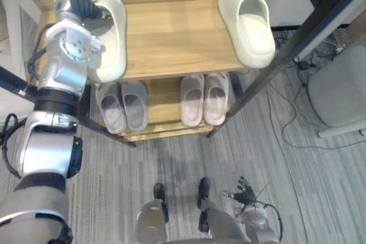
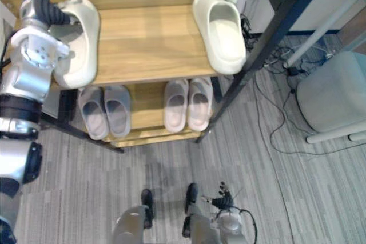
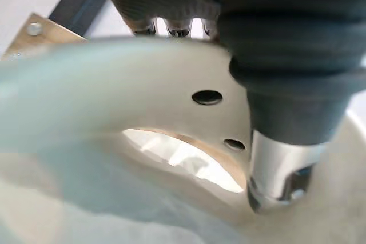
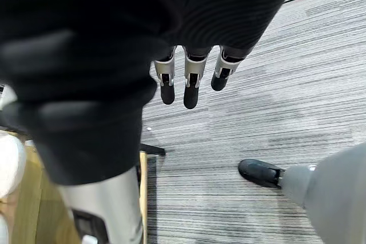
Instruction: Organize the slippers on the shoe rack
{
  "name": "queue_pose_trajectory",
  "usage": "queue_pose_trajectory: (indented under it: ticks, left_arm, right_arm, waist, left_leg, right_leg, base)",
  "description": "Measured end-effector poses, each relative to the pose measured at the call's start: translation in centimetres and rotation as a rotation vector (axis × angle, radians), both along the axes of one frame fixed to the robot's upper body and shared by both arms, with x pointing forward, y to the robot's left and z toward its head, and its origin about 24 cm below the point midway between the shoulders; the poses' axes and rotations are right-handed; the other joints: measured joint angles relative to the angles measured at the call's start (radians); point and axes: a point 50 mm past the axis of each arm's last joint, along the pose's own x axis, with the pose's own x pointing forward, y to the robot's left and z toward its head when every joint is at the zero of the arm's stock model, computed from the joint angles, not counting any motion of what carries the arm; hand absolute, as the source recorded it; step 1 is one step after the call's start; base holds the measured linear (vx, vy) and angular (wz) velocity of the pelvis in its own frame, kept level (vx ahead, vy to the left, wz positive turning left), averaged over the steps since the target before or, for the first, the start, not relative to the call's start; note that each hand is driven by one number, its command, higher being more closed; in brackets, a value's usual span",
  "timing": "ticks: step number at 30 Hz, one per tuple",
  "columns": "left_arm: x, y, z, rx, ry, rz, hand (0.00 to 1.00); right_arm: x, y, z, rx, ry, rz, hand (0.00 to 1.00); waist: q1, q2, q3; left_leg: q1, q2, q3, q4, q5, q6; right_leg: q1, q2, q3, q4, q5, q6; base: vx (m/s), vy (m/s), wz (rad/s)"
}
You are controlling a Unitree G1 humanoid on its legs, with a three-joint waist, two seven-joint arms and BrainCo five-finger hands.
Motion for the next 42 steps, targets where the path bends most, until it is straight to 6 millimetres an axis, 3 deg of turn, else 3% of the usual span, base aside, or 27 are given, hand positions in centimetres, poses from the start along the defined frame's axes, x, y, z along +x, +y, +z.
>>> queue_pose_trajectory:
  ticks: [11, 21, 27, 42]
  left_arm:
    - [0.0, -0.2, 0.0, 0.038, 0.005, 0.001, 1.0]
    - [-0.2, -4.7, -0.9, 0.12, -0.02, -0.142, 1.0]
    - [-0.3, -4.7, -0.8, 0.113, -0.041, -0.136, 1.0]
    - [0.2, -3.4, 1.4, -0.002, -0.082, -0.093, 1.0]
  right_arm:
    - [-0.4, 0.0, -0.1, 0.001, 0.007, -0.002, 0.0]
    - [-0.4, 0.0, -0.4, 0.001, 0.022, 0.001, 0.0]
    - [0.1, 0.1, -0.7, 0.001, 0.045, 0.009, 0.0]
    - [0.6, 0.2, -1.0, -0.004, 0.073, 0.007, 0.0]
  waist:
    - [-0.016, 0.001, 0.0]
    - [-0.031, 0.012, 0.002]
    - [-0.054, 0.036, 0.014]
    - [-0.095, 0.046, 0.021]
  left_leg:
    - [0.02, -0.009, -0.007, -0.016, 0.005, 0.002]
    - [0.055, -0.045, -0.021, -0.087, 0.042, 0.011]
    - [0.057, -0.074, -0.017, -0.11, 0.057, 0.027]
    - [0.015, -0.115, 0.052, -0.103, 0.053, 0.06]
  right_leg:
    - [0.019, -0.004, -0.007, -0.008, 0.0, 0.001]
    - [0.033, -0.024, -0.015, -0.019, 0.002, 0.003]
    - [0.026, -0.04, -0.004, -0.029, 0.017, 0.016]
    - [-0.054, -0.079, 0.078, -0.03, 0.058, 0.037]
  base:
    - [0.01, 0.002, 0.01]
    - [0.01, 0.014, 0.04]
    - [-0.01, 0.042, 0.0]
    - [0.0, 0.043, -0.13]
